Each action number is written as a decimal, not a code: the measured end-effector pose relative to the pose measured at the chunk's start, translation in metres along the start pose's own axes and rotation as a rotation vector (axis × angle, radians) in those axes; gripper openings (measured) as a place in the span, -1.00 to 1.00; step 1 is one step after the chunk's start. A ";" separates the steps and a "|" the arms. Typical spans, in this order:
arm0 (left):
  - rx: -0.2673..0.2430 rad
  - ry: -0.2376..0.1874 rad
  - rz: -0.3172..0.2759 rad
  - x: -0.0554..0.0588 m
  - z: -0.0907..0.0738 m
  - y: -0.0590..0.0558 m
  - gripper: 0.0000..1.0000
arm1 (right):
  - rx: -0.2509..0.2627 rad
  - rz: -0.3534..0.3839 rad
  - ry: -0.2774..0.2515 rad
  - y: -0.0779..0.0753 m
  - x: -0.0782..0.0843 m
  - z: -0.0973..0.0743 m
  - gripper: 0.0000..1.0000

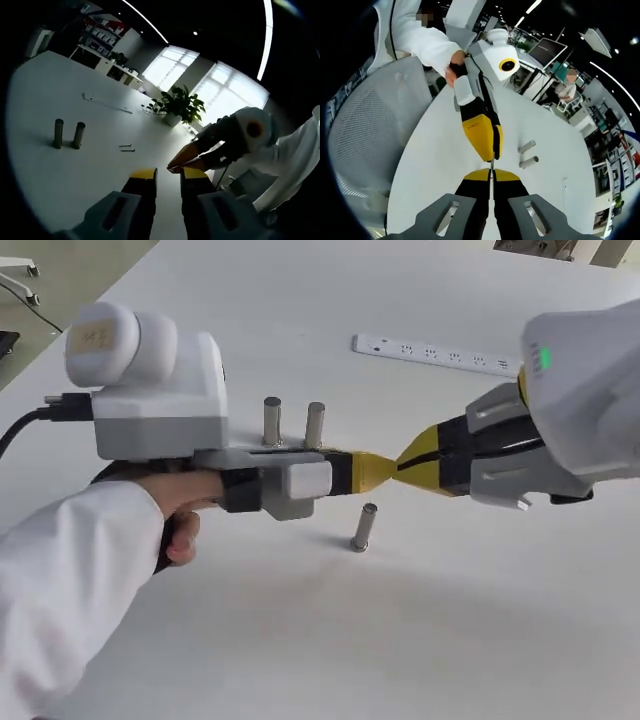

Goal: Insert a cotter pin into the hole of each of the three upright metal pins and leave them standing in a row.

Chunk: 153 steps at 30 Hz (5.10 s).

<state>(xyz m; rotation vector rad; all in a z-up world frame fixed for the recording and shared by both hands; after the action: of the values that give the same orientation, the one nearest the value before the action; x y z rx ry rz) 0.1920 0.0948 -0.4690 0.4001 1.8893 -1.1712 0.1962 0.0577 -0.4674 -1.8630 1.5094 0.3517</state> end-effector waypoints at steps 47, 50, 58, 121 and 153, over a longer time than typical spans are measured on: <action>0.010 0.092 -0.093 0.013 -0.003 -0.007 -1.00 | -0.015 -0.129 0.034 0.013 -0.007 0.003 -1.00; 0.011 0.098 -0.111 0.014 -0.004 -0.007 -1.00 | -0.018 -0.150 0.028 0.013 -0.007 0.002 -1.00; -0.004 0.116 -0.062 0.017 -0.006 -0.005 -1.00 | -0.005 -0.132 -0.012 0.008 -0.010 0.001 -0.74; 0.218 0.190 0.693 0.029 -0.018 -0.038 -1.00 | -0.413 0.404 -0.162 0.050 -0.012 -0.007 -1.00; 0.011 0.195 0.593 0.036 0.018 0.029 -0.36 | -0.204 0.451 -0.062 0.029 0.058 0.015 -1.00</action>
<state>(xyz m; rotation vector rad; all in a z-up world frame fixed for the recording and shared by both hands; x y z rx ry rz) 0.1985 0.0887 -0.5176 1.0295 1.7434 -0.7608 0.1890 0.0225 -0.5229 -1.6258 1.9037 0.7896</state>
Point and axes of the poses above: the centre of the closed fingertips' face, and the gripper's own axes: z roughly forward along the fingers, y roughly to its left, x roughly out of its underside, the point moved 2 cm from there along -z, roughly backward along the fingers, and after that the axes turned 6 degrees about z, right-handed, at the moved point
